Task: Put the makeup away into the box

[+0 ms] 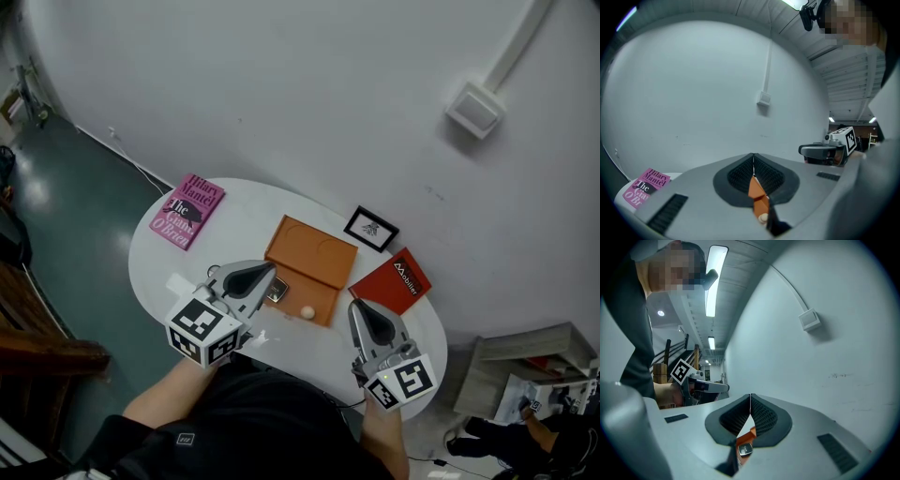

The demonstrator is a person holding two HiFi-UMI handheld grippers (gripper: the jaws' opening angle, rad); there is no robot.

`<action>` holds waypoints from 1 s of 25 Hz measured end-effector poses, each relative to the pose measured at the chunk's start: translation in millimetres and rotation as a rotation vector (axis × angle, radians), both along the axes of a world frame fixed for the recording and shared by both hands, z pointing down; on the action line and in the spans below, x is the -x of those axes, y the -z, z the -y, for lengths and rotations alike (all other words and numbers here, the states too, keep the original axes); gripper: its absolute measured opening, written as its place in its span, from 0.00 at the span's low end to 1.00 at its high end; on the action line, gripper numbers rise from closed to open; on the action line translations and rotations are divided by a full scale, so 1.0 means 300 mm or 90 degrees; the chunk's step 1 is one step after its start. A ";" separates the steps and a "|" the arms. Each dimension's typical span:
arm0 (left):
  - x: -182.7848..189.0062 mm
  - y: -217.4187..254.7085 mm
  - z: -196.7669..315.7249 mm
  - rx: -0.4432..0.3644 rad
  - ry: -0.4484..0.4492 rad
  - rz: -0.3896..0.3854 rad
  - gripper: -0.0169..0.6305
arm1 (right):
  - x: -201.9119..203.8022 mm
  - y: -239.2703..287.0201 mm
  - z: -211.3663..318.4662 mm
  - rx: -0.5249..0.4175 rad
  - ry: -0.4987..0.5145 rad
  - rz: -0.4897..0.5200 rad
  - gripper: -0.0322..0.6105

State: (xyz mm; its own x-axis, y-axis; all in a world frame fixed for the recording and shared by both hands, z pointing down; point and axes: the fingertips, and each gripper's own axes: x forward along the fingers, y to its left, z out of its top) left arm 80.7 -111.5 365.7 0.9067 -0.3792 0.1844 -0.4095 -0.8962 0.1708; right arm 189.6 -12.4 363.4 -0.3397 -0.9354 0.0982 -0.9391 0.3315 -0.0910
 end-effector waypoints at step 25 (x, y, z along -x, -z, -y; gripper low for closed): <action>-0.046 0.002 0.001 -0.008 -0.015 0.006 0.05 | -0.014 -0.001 0.011 -0.004 0.008 -0.032 0.11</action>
State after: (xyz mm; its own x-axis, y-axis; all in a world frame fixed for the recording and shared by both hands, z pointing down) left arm 94.5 -111.9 365.0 0.9136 -0.3604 0.1882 -0.3902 -0.9073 0.1565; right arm 193.9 -15.7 363.7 -0.3461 -0.9317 0.1102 -0.9382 0.3436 -0.0416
